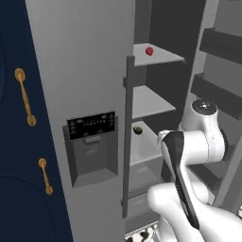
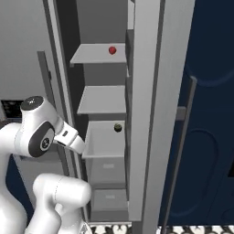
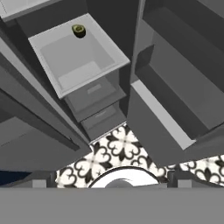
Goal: Take the strawberry from the fridge and place it on top of the pancake, located on the dining counter.
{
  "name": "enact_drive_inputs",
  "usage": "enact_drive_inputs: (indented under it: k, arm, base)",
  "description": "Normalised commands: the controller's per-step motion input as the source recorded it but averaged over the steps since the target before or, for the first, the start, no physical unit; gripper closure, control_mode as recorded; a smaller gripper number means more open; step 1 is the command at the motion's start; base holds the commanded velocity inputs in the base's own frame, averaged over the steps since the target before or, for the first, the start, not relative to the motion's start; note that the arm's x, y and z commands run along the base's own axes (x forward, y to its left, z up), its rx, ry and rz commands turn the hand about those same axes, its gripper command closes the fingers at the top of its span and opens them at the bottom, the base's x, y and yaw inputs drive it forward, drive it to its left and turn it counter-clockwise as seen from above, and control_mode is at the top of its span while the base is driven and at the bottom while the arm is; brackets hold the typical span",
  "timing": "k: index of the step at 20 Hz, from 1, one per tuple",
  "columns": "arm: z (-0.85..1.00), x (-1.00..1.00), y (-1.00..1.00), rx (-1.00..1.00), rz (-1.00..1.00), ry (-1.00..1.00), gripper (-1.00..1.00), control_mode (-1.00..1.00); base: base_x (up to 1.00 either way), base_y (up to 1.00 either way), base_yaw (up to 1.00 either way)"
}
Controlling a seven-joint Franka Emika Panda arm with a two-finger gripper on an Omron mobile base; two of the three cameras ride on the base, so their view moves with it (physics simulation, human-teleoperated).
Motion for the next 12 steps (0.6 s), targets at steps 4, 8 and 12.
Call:
enact_drive_inputs:
  k: [4, 8, 12]
  arm:
    - [0.0, 0.0, 0.0, 0.0, 0.0, 0.0, -1.0, 1.0]
    - [0.0, 0.0, 0.0, 0.0, 0.0, 0.0, -1.0, 1.0]
    - [0.0, 0.0, 0.0, 0.0, 0.0, 0.0, -1.0, 1.0]
  base:
    - [0.45, -0.03, 0.03]
    - [0.21, -0.09, 0.08]
    - [0.31, -0.36, 0.1]
